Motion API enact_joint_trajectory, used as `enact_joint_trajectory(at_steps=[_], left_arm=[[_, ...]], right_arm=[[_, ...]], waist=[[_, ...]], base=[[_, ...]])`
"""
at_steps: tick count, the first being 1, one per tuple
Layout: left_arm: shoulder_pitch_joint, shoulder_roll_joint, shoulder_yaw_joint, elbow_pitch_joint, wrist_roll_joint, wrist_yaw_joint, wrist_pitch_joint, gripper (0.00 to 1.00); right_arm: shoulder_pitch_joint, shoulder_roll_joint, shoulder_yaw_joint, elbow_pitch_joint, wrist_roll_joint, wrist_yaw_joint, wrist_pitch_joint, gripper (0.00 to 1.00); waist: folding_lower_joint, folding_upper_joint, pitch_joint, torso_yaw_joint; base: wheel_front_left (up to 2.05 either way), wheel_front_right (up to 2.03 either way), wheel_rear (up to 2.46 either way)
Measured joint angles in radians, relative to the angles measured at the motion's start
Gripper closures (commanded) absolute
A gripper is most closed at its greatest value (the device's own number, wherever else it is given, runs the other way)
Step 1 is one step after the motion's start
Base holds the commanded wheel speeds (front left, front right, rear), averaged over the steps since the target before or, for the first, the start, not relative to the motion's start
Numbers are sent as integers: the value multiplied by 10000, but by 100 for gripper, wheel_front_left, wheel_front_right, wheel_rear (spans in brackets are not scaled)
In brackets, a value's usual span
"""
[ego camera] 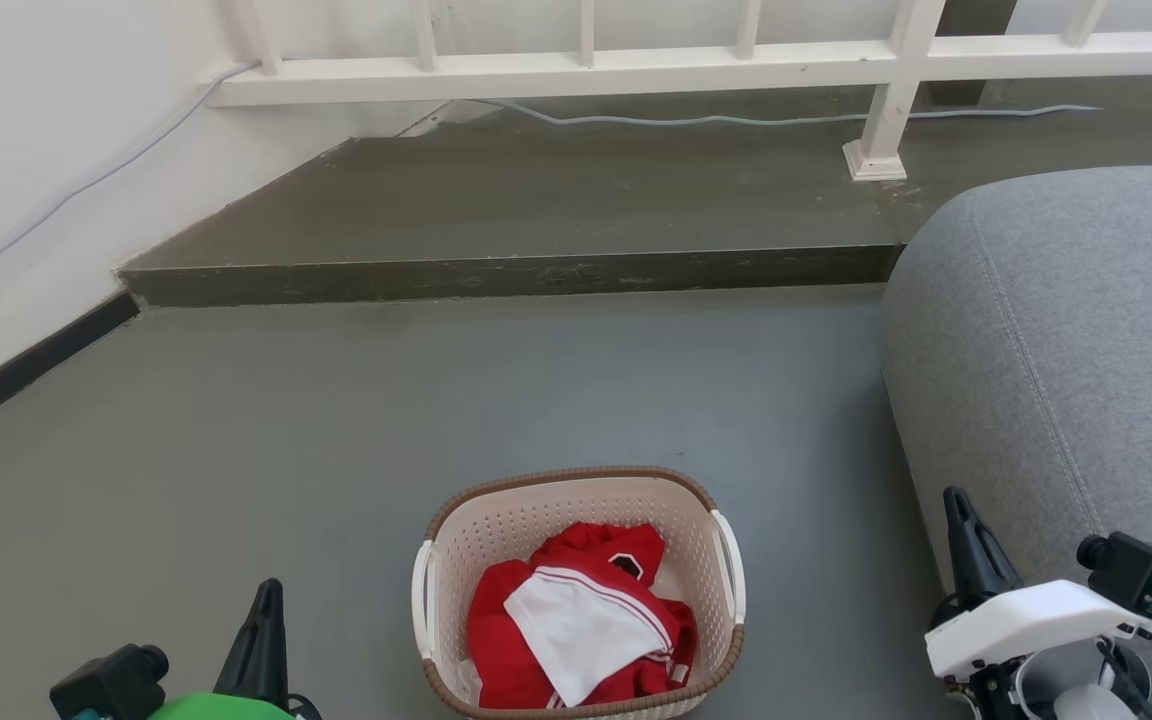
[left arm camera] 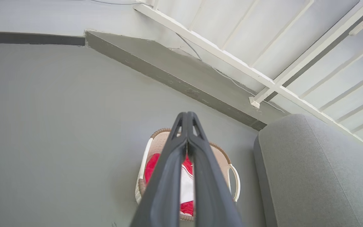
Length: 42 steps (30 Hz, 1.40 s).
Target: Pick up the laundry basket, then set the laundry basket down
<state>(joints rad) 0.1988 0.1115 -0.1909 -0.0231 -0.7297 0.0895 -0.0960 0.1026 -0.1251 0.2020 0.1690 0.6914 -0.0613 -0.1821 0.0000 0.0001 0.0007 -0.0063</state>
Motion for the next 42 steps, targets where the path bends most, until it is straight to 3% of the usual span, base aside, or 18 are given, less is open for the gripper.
enact_joint_trajectory(at_steps=[42], left_arm=[[-1240,0,968,1388,-5361,-1045,777,100]], right_arm=[[-795,84,-1383,355,5567,894,1241,100]], waist=[[0,0,21,33]], base=[[0,0,0]])
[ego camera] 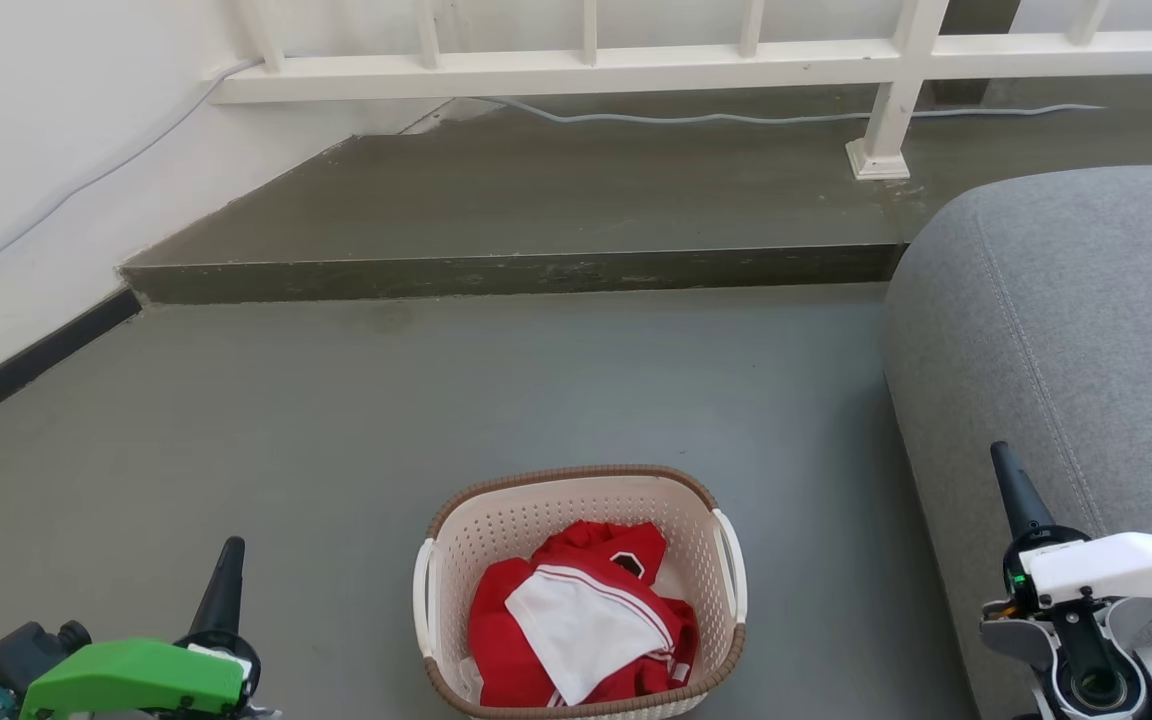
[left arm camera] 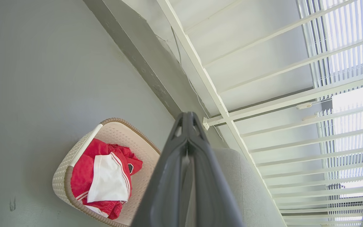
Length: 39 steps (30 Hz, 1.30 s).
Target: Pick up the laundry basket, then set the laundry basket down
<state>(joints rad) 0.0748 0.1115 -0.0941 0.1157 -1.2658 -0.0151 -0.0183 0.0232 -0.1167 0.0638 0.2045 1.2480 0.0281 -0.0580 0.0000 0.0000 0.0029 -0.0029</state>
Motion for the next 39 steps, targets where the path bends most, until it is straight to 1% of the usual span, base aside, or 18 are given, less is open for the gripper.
enact_joint_trajectory(at_steps=[4,7,8,10,30,39], left_arm=[[-154,-2,109,132,-652,-128,84,100],[-257,-4,211,280,-1064,-211,96,100],[-285,-4,240,334,-1170,-230,105,100],[-343,-6,276,382,-1469,-301,176,100],[-919,-46,706,1093,-4069,-857,453,100],[-1064,-52,757,1248,-4134,-872,453,100]], right_arm=[[-46,61,-186,86,665,150,190,100],[-169,77,-280,127,1097,180,263,100],[-189,79,-307,132,1208,245,301,100],[-197,90,-364,155,1486,253,360,100],[-623,196,-1034,410,4167,775,922,100],[-630,198,-1103,477,4243,802,955,100]], waist=[[0,0,2,4],[0,0,3,7],[0,0,3,8],[0,0,3,10],[0,0,10,27],[0,0,7,28]], base=[[0,0,0],[0,0,0],[0,0,0],[0,0,0],[0,0,0],[0,0,0]])
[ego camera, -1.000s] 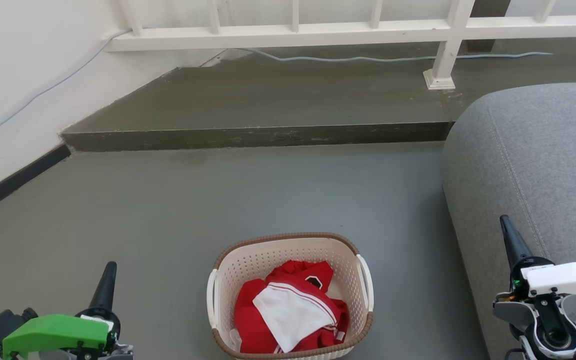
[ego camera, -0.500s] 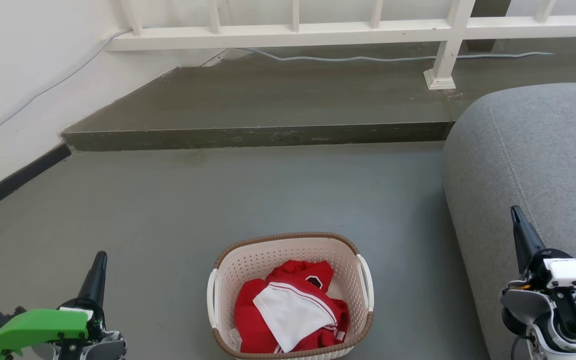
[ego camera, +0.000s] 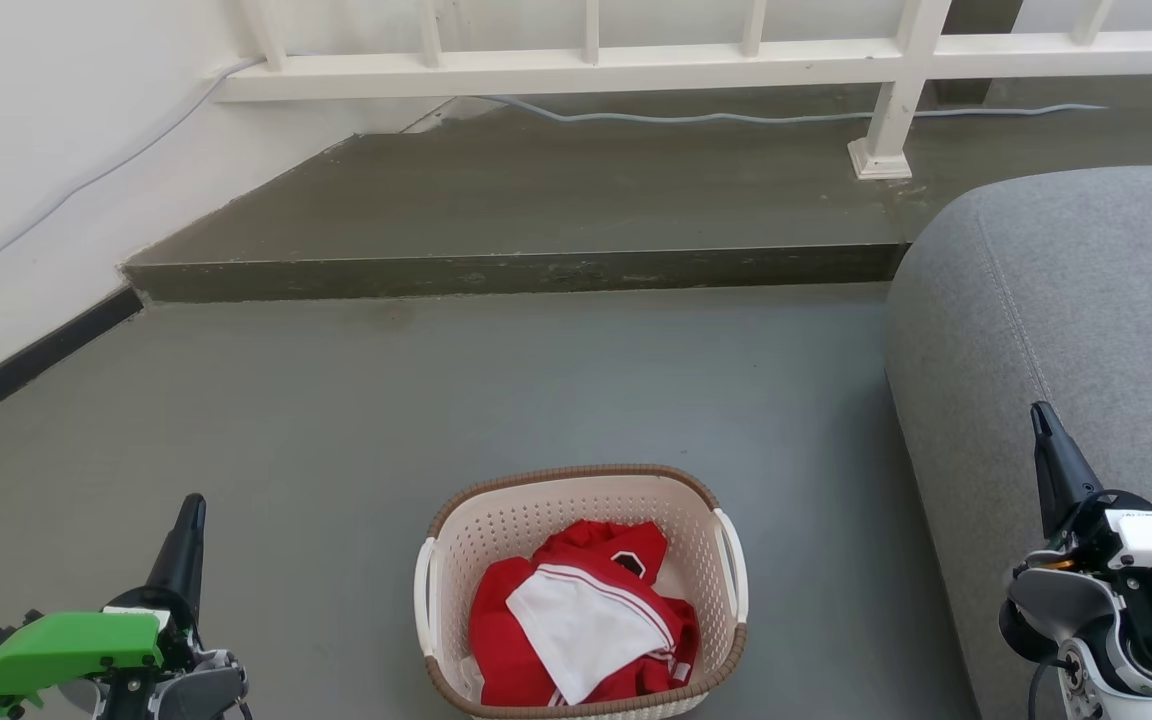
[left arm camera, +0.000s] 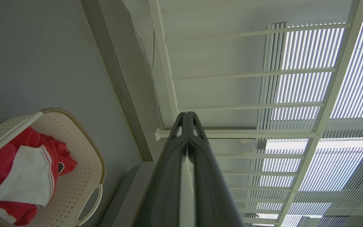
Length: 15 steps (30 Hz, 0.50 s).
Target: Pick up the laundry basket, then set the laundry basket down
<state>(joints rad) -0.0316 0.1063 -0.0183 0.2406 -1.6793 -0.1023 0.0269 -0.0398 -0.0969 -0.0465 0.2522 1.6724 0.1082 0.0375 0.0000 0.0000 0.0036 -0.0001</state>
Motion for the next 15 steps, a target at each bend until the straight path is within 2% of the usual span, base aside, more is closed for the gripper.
enact_joint_trajectory(at_steps=[15], left_arm=[[-8,-4,17,82,0,-75,2,100]], right_arm=[[-94,4,-12,88,-2,56,2,100]], waist=[[0,0,-6,0]], base=[[0,0,0]])
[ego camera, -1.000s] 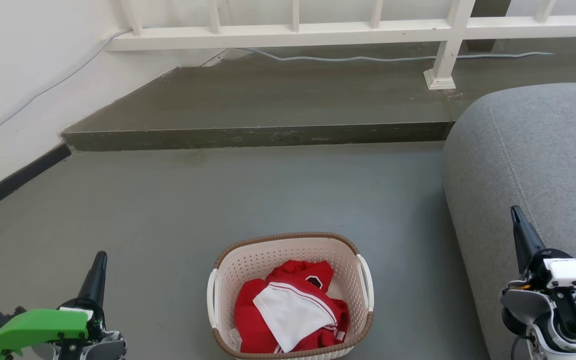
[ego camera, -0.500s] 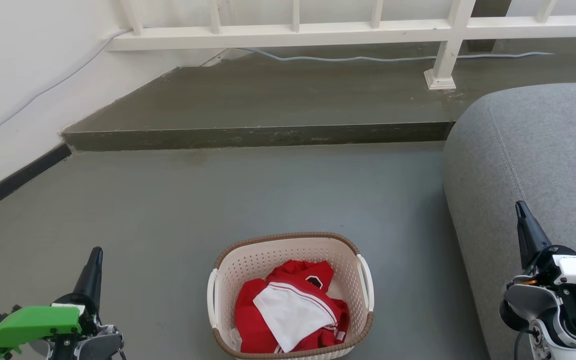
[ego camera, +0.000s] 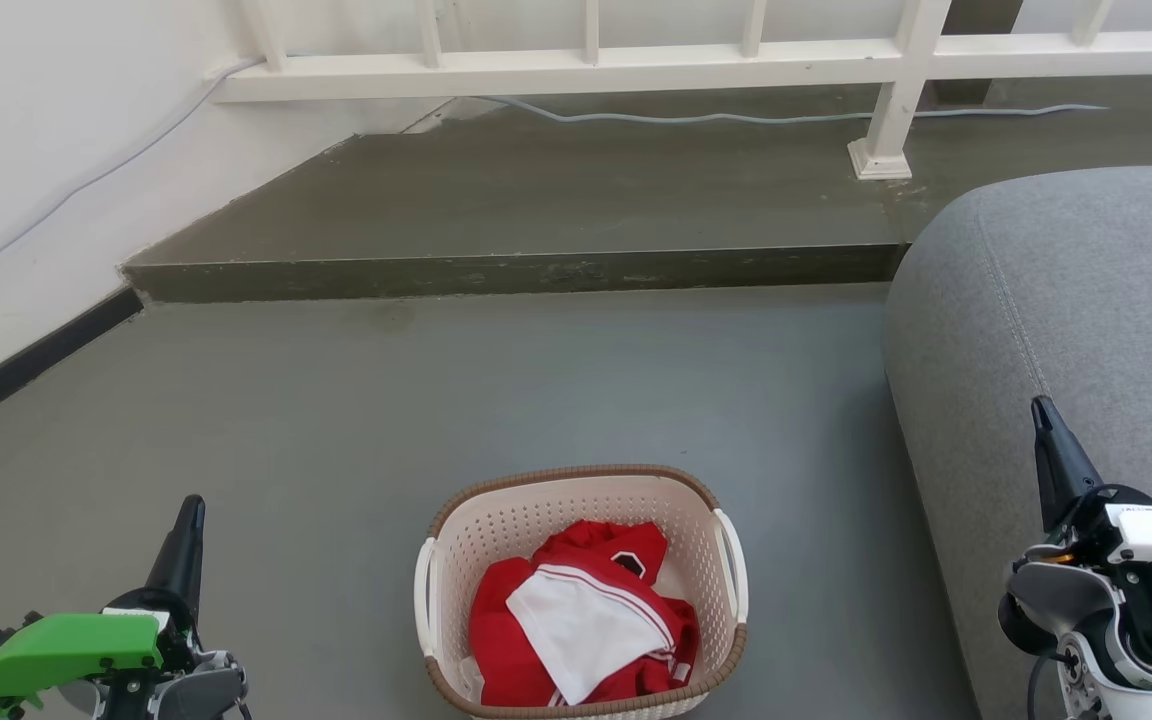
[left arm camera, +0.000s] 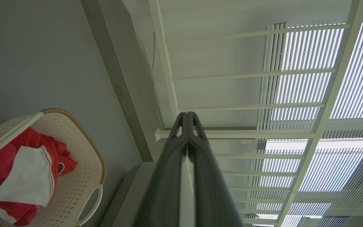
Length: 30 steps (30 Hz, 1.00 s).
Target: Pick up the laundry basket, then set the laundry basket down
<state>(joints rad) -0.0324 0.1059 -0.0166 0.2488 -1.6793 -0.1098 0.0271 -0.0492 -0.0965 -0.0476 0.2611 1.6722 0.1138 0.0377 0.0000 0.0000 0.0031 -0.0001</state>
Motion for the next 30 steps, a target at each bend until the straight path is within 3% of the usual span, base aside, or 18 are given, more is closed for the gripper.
enact_joint_trajectory(at_steps=[30], left_arm=[[-111,-29,46,102,2,-48,86,100]], right_arm=[[-40,4,-23,69,0,4,27,100]], waist=[[0,0,-5,1]], base=[[0,0,0]])
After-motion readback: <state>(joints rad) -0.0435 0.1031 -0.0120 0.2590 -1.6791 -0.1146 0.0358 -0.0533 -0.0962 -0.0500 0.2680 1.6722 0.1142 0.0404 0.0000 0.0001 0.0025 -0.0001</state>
